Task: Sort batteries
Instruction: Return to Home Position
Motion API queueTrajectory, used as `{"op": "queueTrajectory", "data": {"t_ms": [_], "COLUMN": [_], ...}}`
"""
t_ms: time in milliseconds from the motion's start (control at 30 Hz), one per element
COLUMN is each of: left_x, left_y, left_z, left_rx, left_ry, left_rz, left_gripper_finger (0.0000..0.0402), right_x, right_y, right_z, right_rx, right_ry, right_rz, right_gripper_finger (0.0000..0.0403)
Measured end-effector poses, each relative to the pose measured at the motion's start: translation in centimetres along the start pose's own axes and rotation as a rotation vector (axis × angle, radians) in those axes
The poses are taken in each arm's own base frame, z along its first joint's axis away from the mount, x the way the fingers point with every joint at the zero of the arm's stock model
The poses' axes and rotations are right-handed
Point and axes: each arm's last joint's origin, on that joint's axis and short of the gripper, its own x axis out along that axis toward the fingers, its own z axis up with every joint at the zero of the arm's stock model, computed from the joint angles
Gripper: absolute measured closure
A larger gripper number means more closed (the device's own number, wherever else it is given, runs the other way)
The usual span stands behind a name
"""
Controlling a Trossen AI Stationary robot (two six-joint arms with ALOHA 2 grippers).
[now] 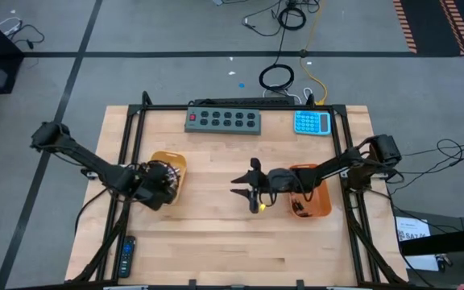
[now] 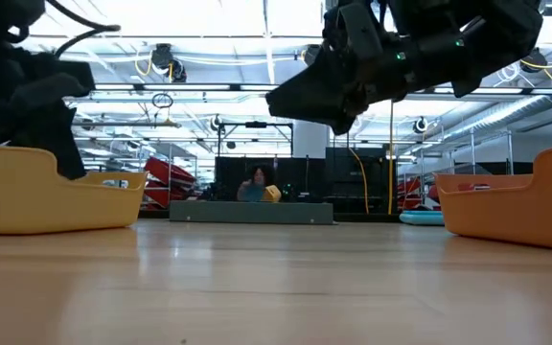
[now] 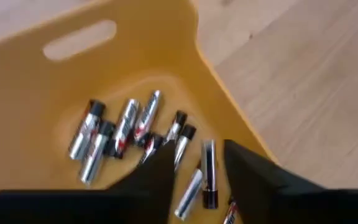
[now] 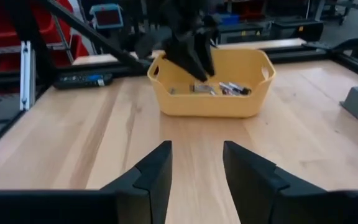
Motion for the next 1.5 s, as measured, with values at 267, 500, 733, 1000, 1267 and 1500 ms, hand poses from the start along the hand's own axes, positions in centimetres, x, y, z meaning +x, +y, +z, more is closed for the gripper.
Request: {"op": "queueTrajectory", "data": {"t_ms": [267, 500, 733, 1000, 1267, 1500], "left_x": [-1.9, -3.0, -2.8, -2.8, -3.6, -4.1], "left_y": [-1.4, -1.2, -0.4, 2.4, 4.9, 6.7], "left_z": [1.2, 2.1, 2.3, 3.1, 4.0, 4.4], "left_rx": [0.165, 0.279, 0.294, 0.217, 0.127, 0.078], "left_ry": [-0.227, -0.38, -0.53, -0.663, -0.745, -0.799], "left_rz": [-0.09, -0.11, -0.203, -0.211, -0.273, -0.261], "left_gripper_finger": [0.0167, 0.0196, 0.0262, 0.0337, 0.0366, 0.0368], "right_x": [-3.1, -8.8, -14.0, -16.5, -19.9, -22.6], "right_y": [0.5, -3.3, -5.4, -6.7, -8.0, -8.2], "right_z": [3.9, 3.2, 1.1, 0.9, 1.5, 1.6], "right_rx": [0.014, 0.078, 0.127, 0.085, 0.034, -0.001], "right_ry": [-0.099, -0.26, -0.474, -0.501, -0.501, -0.532], "right_rz": [0.074, -0.002, -0.028, -0.107, -0.225, -0.247], "right_gripper_finger": [0.0269, 0.0269, 0.0269, 0.0269, 0.0271, 0.0299]}}
